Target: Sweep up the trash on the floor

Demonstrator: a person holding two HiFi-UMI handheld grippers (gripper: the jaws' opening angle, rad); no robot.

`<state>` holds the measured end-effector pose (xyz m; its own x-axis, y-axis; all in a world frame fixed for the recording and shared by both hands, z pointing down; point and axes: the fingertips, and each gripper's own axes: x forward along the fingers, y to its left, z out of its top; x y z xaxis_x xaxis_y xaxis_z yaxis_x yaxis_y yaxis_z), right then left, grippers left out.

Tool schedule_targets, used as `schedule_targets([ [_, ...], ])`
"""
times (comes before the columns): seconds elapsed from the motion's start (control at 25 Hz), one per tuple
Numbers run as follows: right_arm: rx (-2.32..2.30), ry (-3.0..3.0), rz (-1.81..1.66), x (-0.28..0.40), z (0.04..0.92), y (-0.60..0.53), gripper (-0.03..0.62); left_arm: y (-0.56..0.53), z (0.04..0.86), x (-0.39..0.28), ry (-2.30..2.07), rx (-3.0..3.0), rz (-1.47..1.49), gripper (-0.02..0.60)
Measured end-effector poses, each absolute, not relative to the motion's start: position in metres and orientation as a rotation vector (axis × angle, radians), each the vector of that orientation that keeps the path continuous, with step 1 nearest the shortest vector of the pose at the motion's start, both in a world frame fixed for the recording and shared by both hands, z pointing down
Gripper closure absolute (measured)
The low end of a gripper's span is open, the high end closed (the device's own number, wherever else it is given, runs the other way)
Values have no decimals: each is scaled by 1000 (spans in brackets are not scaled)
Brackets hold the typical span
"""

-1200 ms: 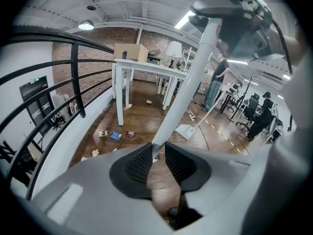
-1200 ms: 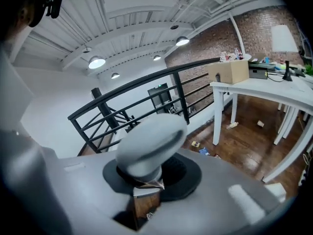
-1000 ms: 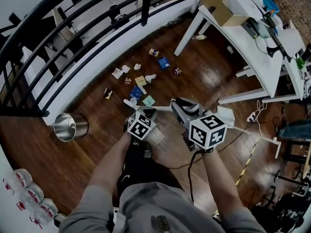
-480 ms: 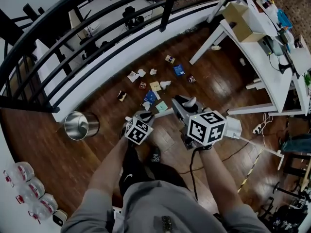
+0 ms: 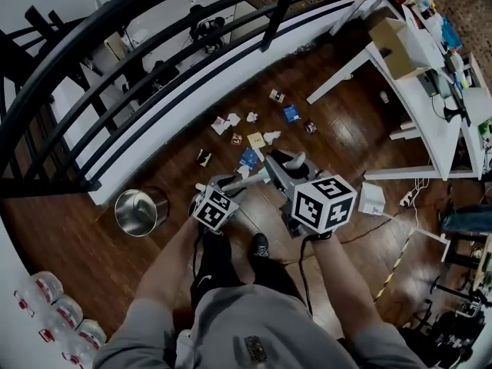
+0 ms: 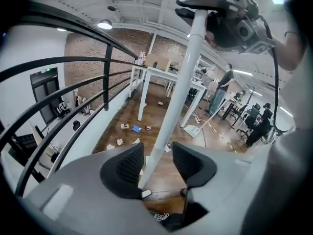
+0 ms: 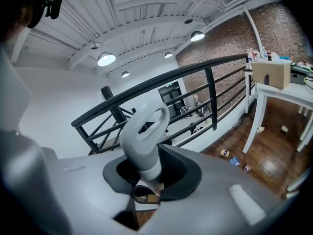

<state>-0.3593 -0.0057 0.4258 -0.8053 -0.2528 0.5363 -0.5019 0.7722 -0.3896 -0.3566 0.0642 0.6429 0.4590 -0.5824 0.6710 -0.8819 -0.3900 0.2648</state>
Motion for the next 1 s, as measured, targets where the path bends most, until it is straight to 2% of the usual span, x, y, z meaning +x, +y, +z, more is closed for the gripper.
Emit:
schedule_targets([
  [0.2, 626, -2520, 820, -403, 422, -12, 530, 48, 642, -395, -1264, 2101, 676, 390],
  [0.24, 650, -2519, 847, -410, 423, -15, 530, 42, 644, -406, -1286, 2090, 688, 396],
  [0.28, 675, -2514, 872, -416, 425, -17, 530, 37, 647, -416, -1304, 2079, 703, 445],
  [0.48, 799, -2458, 956, -422, 452, -23, 528, 24, 672, -438, -1244, 2107, 810, 449],
  [0.76, 1070, -2316, 1122, -367, 501, -57, 528, -17, 715, -406, -1134, 2202, 935, 449],
  [1.0, 1120, -2284, 1091, -292, 516, -91, 530, -51, 730, -333, -966, 2290, 999, 449],
])
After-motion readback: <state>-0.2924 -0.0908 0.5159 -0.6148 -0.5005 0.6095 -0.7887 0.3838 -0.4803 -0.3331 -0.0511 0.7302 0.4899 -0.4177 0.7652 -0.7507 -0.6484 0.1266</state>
